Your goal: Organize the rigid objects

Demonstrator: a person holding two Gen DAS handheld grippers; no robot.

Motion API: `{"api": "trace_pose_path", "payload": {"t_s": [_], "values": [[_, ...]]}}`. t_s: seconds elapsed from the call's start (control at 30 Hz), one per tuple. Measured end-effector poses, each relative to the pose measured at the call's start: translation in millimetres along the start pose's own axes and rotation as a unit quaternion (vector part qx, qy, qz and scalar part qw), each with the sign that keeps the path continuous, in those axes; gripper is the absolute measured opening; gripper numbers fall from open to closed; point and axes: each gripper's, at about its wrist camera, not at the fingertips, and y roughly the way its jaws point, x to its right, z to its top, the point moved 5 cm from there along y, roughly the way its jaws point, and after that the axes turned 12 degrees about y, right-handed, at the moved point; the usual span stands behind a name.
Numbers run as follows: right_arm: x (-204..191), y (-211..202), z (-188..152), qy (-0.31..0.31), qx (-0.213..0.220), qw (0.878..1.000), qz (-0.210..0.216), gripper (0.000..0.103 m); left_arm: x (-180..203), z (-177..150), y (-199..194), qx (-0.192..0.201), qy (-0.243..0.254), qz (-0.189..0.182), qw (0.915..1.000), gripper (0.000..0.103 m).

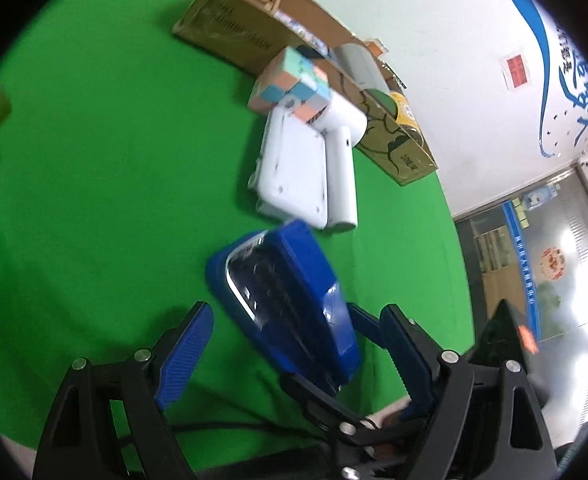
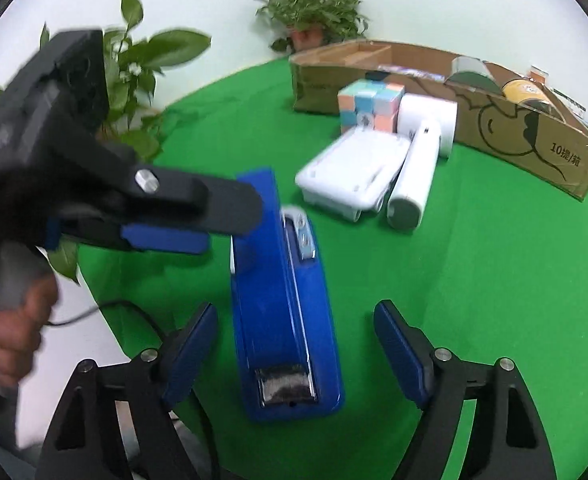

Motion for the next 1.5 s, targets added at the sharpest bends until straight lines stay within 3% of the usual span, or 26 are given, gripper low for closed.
{"api": "trace_pose_path", "payload": {"t_s": [0.07,0.13,0.23,0.4,0.5,0.53,0.57,0.6,0.83,1.0,1.03,1.07,1.5], "values": [[-5.5,2.6,-4.9,-0.036,0.009,0.999,-0.027,0.069,-4.5,-5.1,2.2,-0.008,-0.016,-0.009,0.9998,0.085],[-11.1,2.1,-5.8,-0.042,0.011,0.999,-0.019,0.053,-5.8,-8.4,4.6,-0.014,-0.022,-0.010,0.9996,0.085],[-12.9,3.5,-2.9,-0.027,0.001,0.999,-0.020,0.053,-3.1,-9.6,5.2,-0.014,-0.019,-0.009,0.9997,0.085],[1.4,3.6,10.1,0.073,-0.029,0.997,0.028,0.053,0.2,-10.1,8.2,-0.011,-0.019,-0.016,0.9996,0.085],[4.1,4.1,12.6,0.099,-0.043,0.993,0.040,0.052,3.9,-8.3,11.9,-0.010,-0.014,-0.015,0.9997,0.085],[3.9,4.3,13.0,0.105,-0.048,0.992,0.043,0.052,5.5,-8.0,13.4,-0.012,-0.010,-0.016,0.9998,0.078],[3.2,4.3,12.9,0.112,-0.054,0.991,0.047,0.052,7.7,-8.6,17.1,-0.021,-0.006,-0.023,0.9995,0.058],[2.4,4.3,13.0,0.116,-0.058,0.990,0.049,0.052,8.5,-9.4,21.7,-0.033,-0.006,-0.027,0.9991,0.058],[-3.2,3.6,13.4,0.124,-0.060,0.989,0.050,0.052,16.0,-13.8,18.6,-0.022,0.008,-0.014,0.9996,0.057],[-14.0,-12.1,29.2,0.109,-0.031,0.992,0.050,0.051,31.9,1.0,1.5,0.003,0.045,0.008,0.9989,0.053],[-17.2,-16.2,33.4,0.104,-0.022,0.993,0.056,0.045,38.1,7.2,-4.4,0.012,0.059,0.014,0.9981,0.048],[-19.7,-21.7,38.5,0.103,-0.014,0.993,0.054,0.045,42.1,12.5,-8.0,0.016,0.067,0.015,0.9975,0.048],[-14.7,-39.3,94.8,0.115,0.050,0.991,0.042,0.045,64.0,65.8,-17.3,0.058,0.107,0.002,0.9925,0.046]]}}
